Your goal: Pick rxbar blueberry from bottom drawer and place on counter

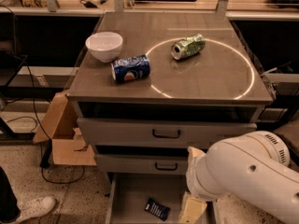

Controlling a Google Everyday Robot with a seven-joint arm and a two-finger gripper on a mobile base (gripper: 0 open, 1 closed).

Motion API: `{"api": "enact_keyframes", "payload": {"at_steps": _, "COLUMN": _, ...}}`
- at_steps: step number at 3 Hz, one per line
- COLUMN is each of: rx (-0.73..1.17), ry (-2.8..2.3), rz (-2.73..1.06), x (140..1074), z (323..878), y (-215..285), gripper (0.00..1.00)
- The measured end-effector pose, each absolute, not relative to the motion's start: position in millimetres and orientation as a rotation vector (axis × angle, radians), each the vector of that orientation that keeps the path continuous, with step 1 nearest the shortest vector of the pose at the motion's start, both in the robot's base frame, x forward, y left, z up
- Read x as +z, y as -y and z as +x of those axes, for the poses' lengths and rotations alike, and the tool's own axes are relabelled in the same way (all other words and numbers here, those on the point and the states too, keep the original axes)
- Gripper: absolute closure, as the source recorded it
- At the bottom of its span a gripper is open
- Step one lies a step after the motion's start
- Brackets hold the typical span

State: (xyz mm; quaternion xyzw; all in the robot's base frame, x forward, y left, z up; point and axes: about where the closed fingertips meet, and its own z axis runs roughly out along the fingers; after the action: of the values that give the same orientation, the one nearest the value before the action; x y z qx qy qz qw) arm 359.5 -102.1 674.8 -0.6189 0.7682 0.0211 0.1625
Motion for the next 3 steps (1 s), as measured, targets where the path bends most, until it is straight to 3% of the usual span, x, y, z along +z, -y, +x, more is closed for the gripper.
{"api": "enact_keyframes", "payload": {"at_steps": 3, "rx": 0.078, "ry": -2.202, "rz": -1.717, "x": 646, "z": 363, "y": 95, "gripper": 0.00}}
